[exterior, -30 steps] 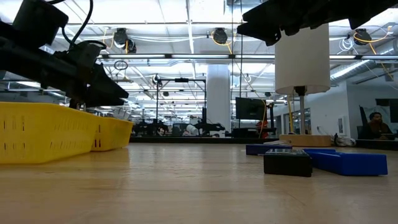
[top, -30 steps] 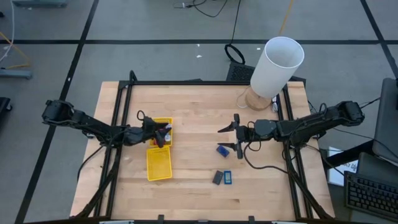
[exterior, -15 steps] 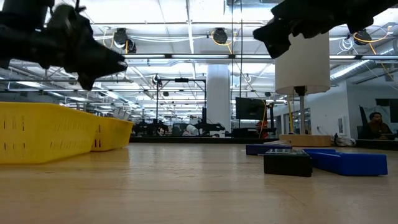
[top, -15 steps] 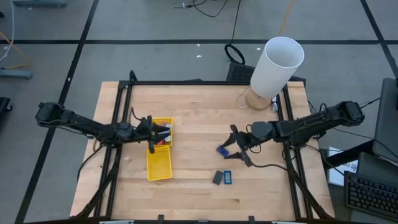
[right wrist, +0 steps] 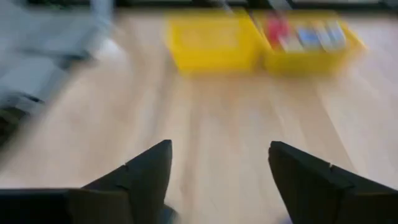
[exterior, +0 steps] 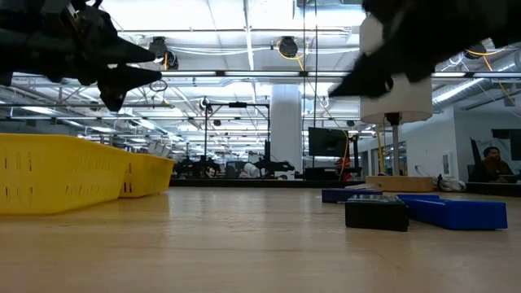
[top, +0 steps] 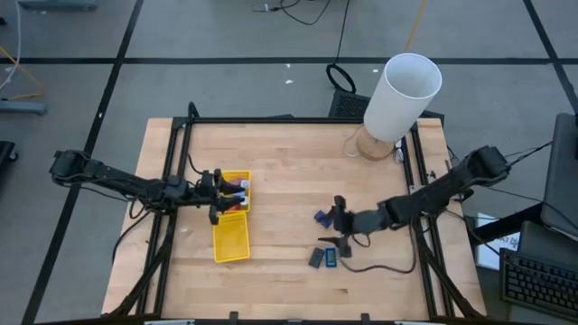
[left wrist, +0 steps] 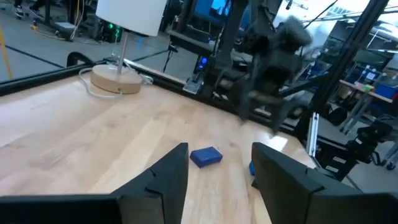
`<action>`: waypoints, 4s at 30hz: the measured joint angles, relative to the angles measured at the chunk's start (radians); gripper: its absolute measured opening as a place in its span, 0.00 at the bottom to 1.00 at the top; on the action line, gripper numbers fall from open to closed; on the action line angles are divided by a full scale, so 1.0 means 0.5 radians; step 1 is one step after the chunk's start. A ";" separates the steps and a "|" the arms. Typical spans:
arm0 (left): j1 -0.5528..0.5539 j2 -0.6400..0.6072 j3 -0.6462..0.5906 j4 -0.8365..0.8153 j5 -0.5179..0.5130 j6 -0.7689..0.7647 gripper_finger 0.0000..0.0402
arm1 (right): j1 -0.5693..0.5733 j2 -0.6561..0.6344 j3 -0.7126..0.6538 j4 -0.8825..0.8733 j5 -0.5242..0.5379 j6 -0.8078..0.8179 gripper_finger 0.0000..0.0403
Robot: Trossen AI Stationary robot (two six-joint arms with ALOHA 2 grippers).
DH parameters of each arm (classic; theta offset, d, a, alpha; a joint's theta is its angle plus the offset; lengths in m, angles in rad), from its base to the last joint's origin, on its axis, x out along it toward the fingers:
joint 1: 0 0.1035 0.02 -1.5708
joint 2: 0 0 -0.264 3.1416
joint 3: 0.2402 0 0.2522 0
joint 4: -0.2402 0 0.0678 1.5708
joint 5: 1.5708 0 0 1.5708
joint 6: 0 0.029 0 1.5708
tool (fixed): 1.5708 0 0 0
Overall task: Pick & Place Office items
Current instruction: Put the top blue digital timer into the bottom yellow bin
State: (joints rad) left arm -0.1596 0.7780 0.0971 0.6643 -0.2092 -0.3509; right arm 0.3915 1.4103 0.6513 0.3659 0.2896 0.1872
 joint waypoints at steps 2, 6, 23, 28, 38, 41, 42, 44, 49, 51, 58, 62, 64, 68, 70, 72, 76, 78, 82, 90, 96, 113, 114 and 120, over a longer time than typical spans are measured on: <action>0.000 -0.001 0.000 -0.010 0.000 -0.009 0.46 | 0.024 0.077 -0.002 -0.155 0.163 0.118 0.70; 0.000 -0.001 0.000 -0.022 -0.001 -0.040 0.48 | 0.027 0.213 -0.002 -0.384 0.314 0.417 0.76; 0.002 -0.001 0.000 -0.022 -0.063 -0.017 0.52 | -0.102 0.611 0.004 -0.245 0.250 0.646 0.67; 0.002 -0.001 0.000 -0.027 -0.064 -0.003 0.52 | -0.130 0.594 0.002 -0.256 0.193 0.603 0.58; 0.002 0.000 0.000 -0.034 -0.069 -0.005 0.52 | -0.130 0.595 0.002 -0.250 0.151 0.447 0.37; 0.002 0.000 0.000 -0.035 -0.069 -0.008 0.52 | -0.132 0.578 -0.001 -0.230 0.150 0.327 0.37; 0.002 0.000 0.000 -0.034 -0.069 -0.017 0.52 | -0.132 0.560 -0.003 -0.228 0.143 0.280 0.37; 0.002 0.000 0.000 -0.034 -0.071 -0.068 0.52 | -0.139 0.513 -0.007 -0.215 0.136 0.182 0.37; 0.002 0.002 0.000 -0.016 -0.072 -0.241 0.52 | -0.176 0.289 -0.007 -0.184 0.178 -0.029 0.40; 0.002 0.002 0.000 -0.017 -0.072 -0.348 0.52 | -0.182 0.212 -0.007 -0.187 0.256 -0.113 0.39; 0.002 0.141 0.000 0.045 -0.072 -0.666 0.52 | -0.183 0.074 -0.007 0.049 0.422 -0.656 0.37; 0.002 0.382 0.038 0.190 -0.074 -0.805 0.52 | -0.184 0.074 -0.007 0.255 0.474 -0.938 0.40; 0.002 0.519 0.108 0.230 -0.069 -0.799 0.52 | -0.185 0.073 -0.006 0.315 0.544 -1.072 0.39; 0.001 0.788 0.346 0.234 -0.038 -0.679 0.55 | -0.188 0.073 -0.005 0.411 0.687 -1.236 0.38; 0.001 0.923 0.489 0.232 -0.036 -0.597 0.59 | -0.188 0.072 -0.001 0.418 0.689 -1.239 0.38; 0.002 1.059 0.637 0.220 -0.035 -0.528 0.63 | -0.186 0.072 -0.001 0.402 0.685 -1.239 0.39; 0.002 1.322 0.901 0.202 -0.036 -0.457 0.71 | -0.165 0.072 -0.001 0.395 0.685 -1.242 0.40; 0.002 1.446 1.024 0.204 -0.034 -0.445 0.74 | -0.153 0.072 -0.001 0.398 0.685 -1.255 0.39; 0.002 1.657 1.229 0.202 -0.033 -0.441 0.78 | -0.150 0.072 -0.001 0.397 0.685 -1.276 0.38; 0.030 1.895 1.415 0.188 -0.037 -0.449 0.78 | -0.151 0.072 -0.001 0.408 0.685 -1.281 0.39; 0.073 1.916 1.424 0.190 -0.040 -0.470 0.74 | -0.152 0.072 -0.001 0.414 0.685 -1.283 0.39; 0.086 1.916 1.424 0.209 -0.030 -0.501 0.43 | -0.152 0.072 -0.001 0.420 0.679 -1.256 0.39; 0.086 1.916 1.424 0.215 -0.031 -0.499 0.41 | -0.151 0.072 -0.001 0.420 0.677 -1.256 0.39; 0.092 1.916 1.425 0.218 -0.023 -0.491 0.28 | -0.153 0.072 -0.001 0.417 0.679 -1.253 0.40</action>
State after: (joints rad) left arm -0.1135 1.7359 0.8097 0.7731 -0.2208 -0.5963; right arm 0.3153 1.4463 0.6506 0.5743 0.6292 -0.4393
